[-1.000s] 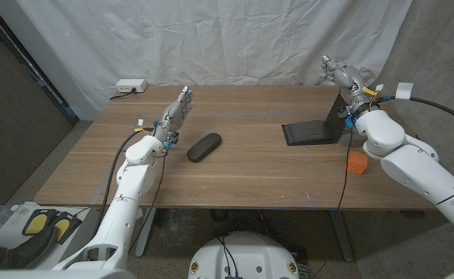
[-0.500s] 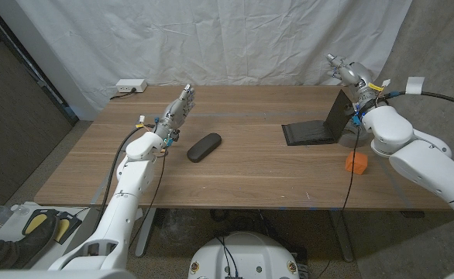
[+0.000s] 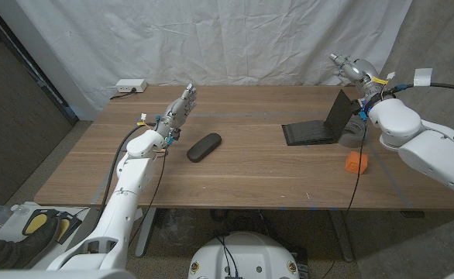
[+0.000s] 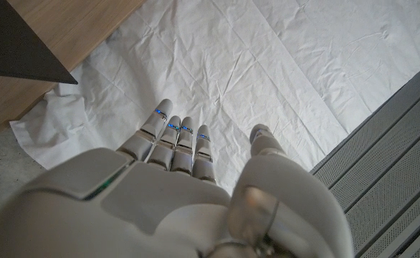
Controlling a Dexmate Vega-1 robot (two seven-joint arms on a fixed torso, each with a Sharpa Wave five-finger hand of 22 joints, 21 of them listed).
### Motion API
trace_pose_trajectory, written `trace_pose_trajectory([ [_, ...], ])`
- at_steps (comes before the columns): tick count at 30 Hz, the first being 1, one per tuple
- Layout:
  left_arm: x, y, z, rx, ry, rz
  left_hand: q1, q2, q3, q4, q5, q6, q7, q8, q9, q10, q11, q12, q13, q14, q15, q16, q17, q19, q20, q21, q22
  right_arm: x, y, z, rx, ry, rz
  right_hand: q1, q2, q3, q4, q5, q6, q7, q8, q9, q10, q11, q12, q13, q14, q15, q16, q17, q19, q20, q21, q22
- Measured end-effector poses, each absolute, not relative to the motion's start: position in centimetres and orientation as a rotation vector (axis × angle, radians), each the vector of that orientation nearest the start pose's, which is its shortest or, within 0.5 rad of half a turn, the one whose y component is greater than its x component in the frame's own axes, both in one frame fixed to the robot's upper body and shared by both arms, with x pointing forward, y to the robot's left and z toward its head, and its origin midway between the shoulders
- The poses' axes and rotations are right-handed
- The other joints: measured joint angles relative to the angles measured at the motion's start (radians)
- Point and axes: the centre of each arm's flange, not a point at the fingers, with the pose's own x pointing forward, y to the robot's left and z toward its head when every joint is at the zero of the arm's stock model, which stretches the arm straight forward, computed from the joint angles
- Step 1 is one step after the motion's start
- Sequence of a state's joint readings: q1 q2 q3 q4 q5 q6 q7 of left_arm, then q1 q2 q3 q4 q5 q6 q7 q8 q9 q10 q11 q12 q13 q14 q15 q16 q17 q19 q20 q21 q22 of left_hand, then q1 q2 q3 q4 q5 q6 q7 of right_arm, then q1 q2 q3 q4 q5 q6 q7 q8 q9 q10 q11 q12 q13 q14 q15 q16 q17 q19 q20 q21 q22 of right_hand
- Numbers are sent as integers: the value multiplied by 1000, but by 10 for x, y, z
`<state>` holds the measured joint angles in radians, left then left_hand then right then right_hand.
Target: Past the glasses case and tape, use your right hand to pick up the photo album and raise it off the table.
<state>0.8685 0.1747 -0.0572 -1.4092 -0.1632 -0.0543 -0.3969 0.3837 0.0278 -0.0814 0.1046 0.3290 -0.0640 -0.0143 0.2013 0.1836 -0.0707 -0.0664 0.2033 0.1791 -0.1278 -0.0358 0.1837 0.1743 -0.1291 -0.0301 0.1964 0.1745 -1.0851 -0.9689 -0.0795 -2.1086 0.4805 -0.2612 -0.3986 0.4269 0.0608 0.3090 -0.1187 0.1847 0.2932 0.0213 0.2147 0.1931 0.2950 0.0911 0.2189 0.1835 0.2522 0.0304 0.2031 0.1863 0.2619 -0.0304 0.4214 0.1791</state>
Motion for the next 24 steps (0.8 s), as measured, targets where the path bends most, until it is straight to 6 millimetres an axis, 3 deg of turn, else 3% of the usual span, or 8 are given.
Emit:
trace_pose_trajectory([
  [24,647,270,12,107,-600,-314,4,4,-1,-1,0,4,4,0,0,9,-2,0,0,5,5,0,0,0,0,0,0,477,-359,114,-501,-626,-245,0,0,-3,-3,0,-7,-7,-5,0,32,-18,14,0,71,-14,16,7,36,0,0,0],
])
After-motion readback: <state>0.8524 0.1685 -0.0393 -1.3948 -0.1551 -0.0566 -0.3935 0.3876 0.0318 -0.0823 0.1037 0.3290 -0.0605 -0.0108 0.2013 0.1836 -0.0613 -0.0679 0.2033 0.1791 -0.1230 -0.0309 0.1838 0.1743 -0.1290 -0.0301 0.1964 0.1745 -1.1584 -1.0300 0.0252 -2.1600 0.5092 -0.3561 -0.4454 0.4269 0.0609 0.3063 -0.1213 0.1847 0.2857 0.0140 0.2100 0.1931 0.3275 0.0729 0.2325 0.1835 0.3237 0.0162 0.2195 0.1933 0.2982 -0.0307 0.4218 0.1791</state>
